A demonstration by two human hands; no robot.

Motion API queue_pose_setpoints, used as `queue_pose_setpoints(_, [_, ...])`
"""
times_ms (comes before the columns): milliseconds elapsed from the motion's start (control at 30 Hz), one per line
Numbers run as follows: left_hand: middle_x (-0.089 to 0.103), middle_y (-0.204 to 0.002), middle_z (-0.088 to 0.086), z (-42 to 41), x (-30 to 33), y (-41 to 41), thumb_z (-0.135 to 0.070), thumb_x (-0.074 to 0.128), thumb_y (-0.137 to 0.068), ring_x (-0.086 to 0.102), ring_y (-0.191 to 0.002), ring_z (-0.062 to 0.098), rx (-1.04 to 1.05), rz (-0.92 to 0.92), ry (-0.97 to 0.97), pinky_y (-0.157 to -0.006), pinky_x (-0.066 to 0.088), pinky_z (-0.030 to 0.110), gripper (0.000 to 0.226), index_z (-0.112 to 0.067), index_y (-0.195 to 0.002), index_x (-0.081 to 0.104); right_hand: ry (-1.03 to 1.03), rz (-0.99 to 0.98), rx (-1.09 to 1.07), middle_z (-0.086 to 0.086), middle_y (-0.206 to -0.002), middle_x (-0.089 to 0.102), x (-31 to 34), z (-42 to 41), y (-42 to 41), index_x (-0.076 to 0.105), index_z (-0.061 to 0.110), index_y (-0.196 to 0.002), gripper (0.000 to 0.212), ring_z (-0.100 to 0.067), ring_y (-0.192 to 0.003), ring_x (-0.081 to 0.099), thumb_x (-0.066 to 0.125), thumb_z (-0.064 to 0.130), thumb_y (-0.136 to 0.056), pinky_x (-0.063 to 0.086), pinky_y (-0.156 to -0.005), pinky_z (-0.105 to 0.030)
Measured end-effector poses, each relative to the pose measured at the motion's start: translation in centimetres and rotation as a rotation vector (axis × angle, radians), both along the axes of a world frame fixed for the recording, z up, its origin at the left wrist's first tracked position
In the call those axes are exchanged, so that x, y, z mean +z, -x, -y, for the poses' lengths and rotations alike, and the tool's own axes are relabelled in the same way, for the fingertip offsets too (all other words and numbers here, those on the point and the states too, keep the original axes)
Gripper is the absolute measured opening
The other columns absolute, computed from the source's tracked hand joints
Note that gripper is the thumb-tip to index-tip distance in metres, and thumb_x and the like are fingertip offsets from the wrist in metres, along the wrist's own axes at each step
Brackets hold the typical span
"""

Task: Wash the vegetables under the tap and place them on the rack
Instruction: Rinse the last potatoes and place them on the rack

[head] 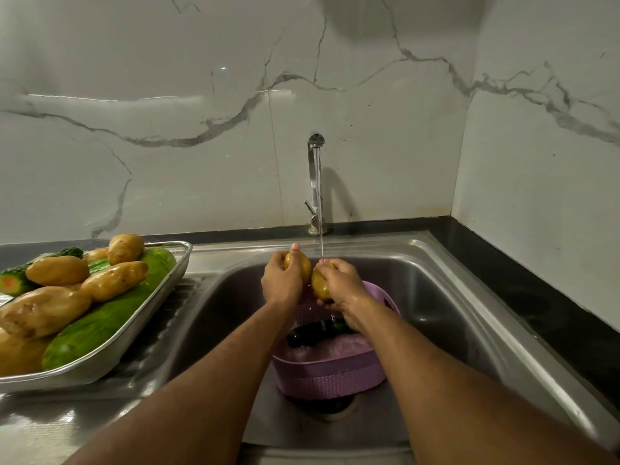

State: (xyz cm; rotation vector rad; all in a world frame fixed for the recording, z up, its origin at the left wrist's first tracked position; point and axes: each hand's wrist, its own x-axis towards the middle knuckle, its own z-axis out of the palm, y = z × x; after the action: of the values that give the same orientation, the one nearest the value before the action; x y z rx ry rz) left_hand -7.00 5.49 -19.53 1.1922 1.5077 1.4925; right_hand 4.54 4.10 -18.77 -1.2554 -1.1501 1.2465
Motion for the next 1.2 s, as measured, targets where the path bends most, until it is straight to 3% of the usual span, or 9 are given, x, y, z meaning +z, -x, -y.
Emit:
queue_pose_setpoints(67, [0.064, -0.113, 0.008, -0.5, -0.5, 0.2, -0.06, 0.04, -0.104, 0.065, -0.101, 0.025, 0.001, -0.018, 0.104, -0.092, 0.057, 0.047, 0.048, -0.022, -0.127, 0.059, -0.027, -0.011, -0.006, -0.011, -0.093, 0.065, 0.2, 0.0, 0.3, 0.061, 0.022, -0.12, 0.019, -0.015, -0.061, 0.056, 0.05, 0.032, -0.107, 0.044, -0.044, -0.021])
queue_pose_setpoints(200, [0.065, -0.095, 0.012, -0.6, -0.7, 0.2, -0.044, 0.04, -0.108, 0.058, -0.073, 0.021, -0.076, -0.052, 0.249, -0.062, 0.048, 0.031, 0.035, -0.015, -0.114, 0.059, -0.057, -0.021, -0.048, -0.013, -0.096, 0.067, 0.6, -0.3, 0.5, 0.066, 0.024, -0.118, 0.022, -0.014, -0.062, 0.058, 0.055, 0.037, -0.105, 0.043, -0.043, -0.021])
queue_pose_setpoints(433, [0.065, -0.103, 0.008, -0.2, -0.8, -0.2, -0.041, 0.047, -0.107, 0.064, -0.085, 0.023, -0.111, -0.063, 0.171, -0.068, 0.053, 0.033, 0.028, -0.019, -0.12, 0.059, -0.033, 0.015, -0.133, -0.008, -0.092, 0.07, 0.3, 0.3, -0.4, 0.068, 0.025, -0.11, 0.023, -0.015, -0.066, 0.06, 0.059, 0.045, -0.102, 0.045, -0.046, -0.023])
queue_pose_setpoints(500, [0.064, -0.105, 0.008, 0.0, -0.6, -0.2, -0.042, 0.05, -0.106, 0.064, -0.086, 0.023, -0.111, -0.016, 0.142, -0.066, 0.052, 0.032, 0.027, -0.02, -0.122, 0.057, 0.013, 0.028, -0.088, -0.007, -0.093, 0.067, 0.1, 0.3, -0.6, 0.064, 0.024, -0.121, 0.019, -0.017, -0.07, 0.058, 0.058, 0.032, -0.104, 0.044, -0.052, -0.026])
queue_pose_setpoints(667, [0.063, -0.116, 0.009, 0.8, -0.1, -0.1, -0.036, 0.068, -0.097, 0.065, -0.1, 0.025, -0.201, 0.046, 0.048, -0.068, 0.054, 0.027, 0.032, -0.022, -0.123, 0.058, 0.104, 0.082, 0.007, -0.006, -0.096, 0.059, -0.2, 0.0, -0.2, 0.03, 0.027, -0.156, 0.063, -0.014, -0.071, 0.051, 0.053, 0.014, -0.099, 0.044, -0.057, -0.029])
queue_pose_setpoints(800, [0.057, -0.117, 0.0, 1.6, 0.7, -0.3, -0.03, 0.074, -0.093, 0.06, -0.103, 0.018, -0.259, 0.063, -0.035, -0.068, 0.053, 0.023, 0.038, -0.025, -0.127, 0.059, 0.111, 0.12, 0.013, -0.009, -0.086, 0.063, -0.1, 0.2, -0.2, 0.057, 0.015, -0.121, 0.029, -0.015, -0.063, 0.049, 0.055, 0.009, -0.093, 0.043, -0.057, -0.03])
queue_pose_setpoints(933, [0.056, -0.121, -0.001, 1.5, 1.1, -1.1, -0.031, 0.068, -0.098, 0.058, -0.103, 0.014, -0.292, -0.004, -0.085, -0.069, 0.053, 0.023, 0.026, -0.03, -0.122, 0.061, 0.125, 0.177, 0.012, -0.01, -0.093, 0.068, -0.5, 0.2, -0.5, 0.056, 0.018, -0.121, 0.031, -0.015, -0.065, 0.055, 0.061, 0.009, -0.091, 0.045, -0.051, -0.027])
queue_pose_setpoints(1067, [0.054, -0.125, 0.0, 1.2, 1.2, -1.6, -0.026, 0.052, -0.107, 0.058, -0.101, 0.01, -0.296, 0.004, -0.106, -0.056, 0.053, 0.014, 0.024, -0.033, -0.129, 0.057, 0.08, 0.168, -0.036, -0.004, -0.1, 0.067, -0.5, 0.2, -0.9, 0.053, 0.023, -0.119, 0.028, -0.017, -0.085, 0.065, 0.066, 0.013, -0.096, 0.053, -0.063, -0.026])
queue_pose_setpoints(1200, [0.05, -0.131, 0.0, 0.6, 1.4, -2.0, -0.022, 0.044, -0.11, 0.057, -0.101, 0.009, -0.293, -0.004, -0.118, -0.058, 0.053, 0.014, 0.034, -0.03, -0.143, 0.05, -0.013, 0.134, -0.107, -0.001, -0.108, 0.065, 0.1, -0.1, -1.1, 0.054, 0.025, -0.134, 0.037, -0.021, -0.101, 0.065, 0.06, 0.013, -0.099, 0.058, -0.086, -0.036])
